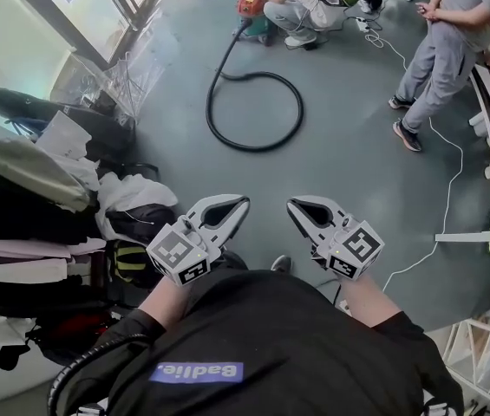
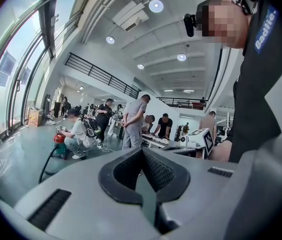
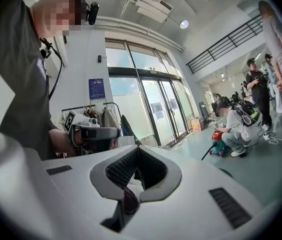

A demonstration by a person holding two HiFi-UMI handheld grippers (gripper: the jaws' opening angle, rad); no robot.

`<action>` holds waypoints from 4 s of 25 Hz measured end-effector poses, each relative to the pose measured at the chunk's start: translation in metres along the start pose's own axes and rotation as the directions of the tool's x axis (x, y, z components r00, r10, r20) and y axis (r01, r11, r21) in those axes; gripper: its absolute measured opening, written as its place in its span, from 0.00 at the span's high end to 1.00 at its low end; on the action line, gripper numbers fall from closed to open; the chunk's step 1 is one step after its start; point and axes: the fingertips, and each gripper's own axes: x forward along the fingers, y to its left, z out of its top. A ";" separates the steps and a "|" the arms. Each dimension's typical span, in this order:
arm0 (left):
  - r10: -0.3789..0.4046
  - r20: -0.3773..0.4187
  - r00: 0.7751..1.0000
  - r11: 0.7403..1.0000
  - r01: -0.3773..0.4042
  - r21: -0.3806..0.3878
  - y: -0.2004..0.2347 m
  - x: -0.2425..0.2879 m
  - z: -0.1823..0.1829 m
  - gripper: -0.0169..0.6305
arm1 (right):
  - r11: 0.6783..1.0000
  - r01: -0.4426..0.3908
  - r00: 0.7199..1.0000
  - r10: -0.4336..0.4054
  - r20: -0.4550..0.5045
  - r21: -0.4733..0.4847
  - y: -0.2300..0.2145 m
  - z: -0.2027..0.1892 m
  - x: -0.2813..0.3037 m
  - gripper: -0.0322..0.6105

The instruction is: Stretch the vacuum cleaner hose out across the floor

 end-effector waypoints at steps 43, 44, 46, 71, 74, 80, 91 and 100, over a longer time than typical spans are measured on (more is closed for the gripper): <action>0.071 -0.046 0.996 0.992 -0.076 -0.101 0.408 0.128 -0.110 0.96 | 0.991 0.107 0.953 -0.079 -0.293 0.081 -0.315 -0.167 0.278 0.94; 0.081 -0.046 0.996 0.991 -0.086 -0.107 0.411 0.139 -0.112 0.96 | 0.992 0.100 0.950 -0.072 -0.303 0.079 -0.328 -0.170 0.277 0.94; 0.098 -0.045 0.994 0.989 -0.103 -0.111 0.419 0.160 -0.121 0.96 | 0.993 0.091 0.943 -0.064 -0.326 0.070 -0.353 -0.186 0.274 0.94; 0.015 -0.067 0.998 0.999 -0.017 -0.036 0.587 0.221 -0.465 0.96 | 0.923 -0.211 0.685 -0.094 -0.723 -0.321 -0.563 -0.668 0.403 0.72; -0.019 -0.069 0.997 1.000 0.019 0.001 0.596 0.229 -0.490 0.96 | 0.870 -0.322 0.601 -0.116 -0.791 -0.372 -0.592 -0.726 0.409 0.68; -0.018 -0.100 0.995 0.999 0.023 0.048 0.604 0.235 -0.541 0.96 | 0.756 -0.512 0.394 -0.214 -0.894 -0.407 -0.656 -0.855 0.402 0.63; 0.041 -0.128 0.991 0.999 -0.038 0.022 0.604 0.220 -0.554 0.96 | 0.615 -0.697 0.197 -0.330 -0.923 -0.368 -0.709 -0.911 0.379 0.63; 0.020 -0.178 0.984 1.000 -0.016 0.020 0.613 0.230 -0.586 0.96 | 0.667 -0.664 0.160 -0.316 -0.935 -0.339 -0.701 -0.905 0.387 0.67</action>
